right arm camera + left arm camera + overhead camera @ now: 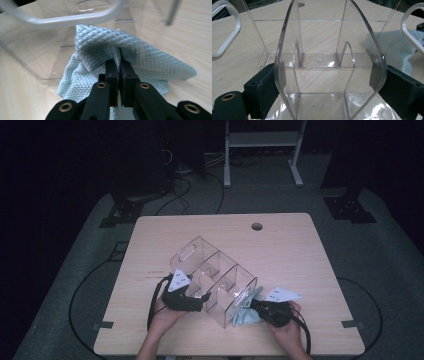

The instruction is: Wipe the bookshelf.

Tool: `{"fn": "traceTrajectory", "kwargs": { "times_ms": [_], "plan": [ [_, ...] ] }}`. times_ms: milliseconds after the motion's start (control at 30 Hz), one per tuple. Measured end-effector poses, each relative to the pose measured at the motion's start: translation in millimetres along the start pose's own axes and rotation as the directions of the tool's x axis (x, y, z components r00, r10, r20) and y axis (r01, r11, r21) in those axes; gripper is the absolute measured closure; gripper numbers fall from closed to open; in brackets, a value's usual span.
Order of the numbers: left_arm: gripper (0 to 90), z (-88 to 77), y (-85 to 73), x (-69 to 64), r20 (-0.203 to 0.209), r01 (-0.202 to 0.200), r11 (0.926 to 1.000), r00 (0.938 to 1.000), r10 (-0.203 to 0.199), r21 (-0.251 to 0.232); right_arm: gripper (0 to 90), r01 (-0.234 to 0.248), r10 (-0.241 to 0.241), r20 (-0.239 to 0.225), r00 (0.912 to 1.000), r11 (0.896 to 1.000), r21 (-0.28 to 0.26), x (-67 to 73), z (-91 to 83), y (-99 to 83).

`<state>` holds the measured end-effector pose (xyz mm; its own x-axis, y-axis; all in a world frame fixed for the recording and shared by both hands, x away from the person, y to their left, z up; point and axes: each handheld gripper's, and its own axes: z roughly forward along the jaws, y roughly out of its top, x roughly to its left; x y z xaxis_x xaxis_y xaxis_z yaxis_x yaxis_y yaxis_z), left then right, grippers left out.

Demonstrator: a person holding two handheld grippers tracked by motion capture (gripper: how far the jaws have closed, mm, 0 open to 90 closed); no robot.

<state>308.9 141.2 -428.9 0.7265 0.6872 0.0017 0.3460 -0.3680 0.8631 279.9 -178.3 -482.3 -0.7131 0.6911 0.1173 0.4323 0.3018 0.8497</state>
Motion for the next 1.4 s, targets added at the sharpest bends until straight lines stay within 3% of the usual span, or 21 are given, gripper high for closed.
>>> {"fn": "traceTrajectory", "kwargs": {
  "times_ms": [100, 533, 733, 867, 1400],
  "plan": [
    [10.2, -0.2, -0.3, 0.2, 0.000, 0.000, 1.0000, 1.0000, 0.000, 0.000, 86.2, 0.017, -0.017, -0.008, 0.9998, 1.000, 0.006, 0.9, -0.1, 0.8],
    [10.2, 0.1, 0.1, 0.1, 0.001, 0.000, 1.0000, 1.0000, 0.000, 0.001, 86.1, 0.001, -0.001, 0.030, 0.9996, 1.000, 0.002, -8.8, -1.1, 1.4],
    [10.2, -0.3, 0.2, -0.3, 0.003, -0.001, 1.0000, 1.0000, 0.001, 0.004, 86.1, -0.016, 0.017, 0.030, 0.9994, 0.999, -0.028, -10.8, -7.3, 5.8],
    [10.1, -0.2, 0.2, -0.5, 0.004, -0.002, 1.0000, 1.0000, 0.002, 0.004, 86.1, -0.009, 0.011, 0.031, 0.9995, 0.997, -0.078, -9.8, -17.7, 16.5],
    [10.1, 0.2, 0.5, -1.4, 0.000, -0.004, 1.0000, 1.0000, 0.004, 0.001, 86.1, -0.005, 0.008, 0.024, 0.9997, 0.992, -0.126, -14.5, -32.0, 34.4]
  ]
}}
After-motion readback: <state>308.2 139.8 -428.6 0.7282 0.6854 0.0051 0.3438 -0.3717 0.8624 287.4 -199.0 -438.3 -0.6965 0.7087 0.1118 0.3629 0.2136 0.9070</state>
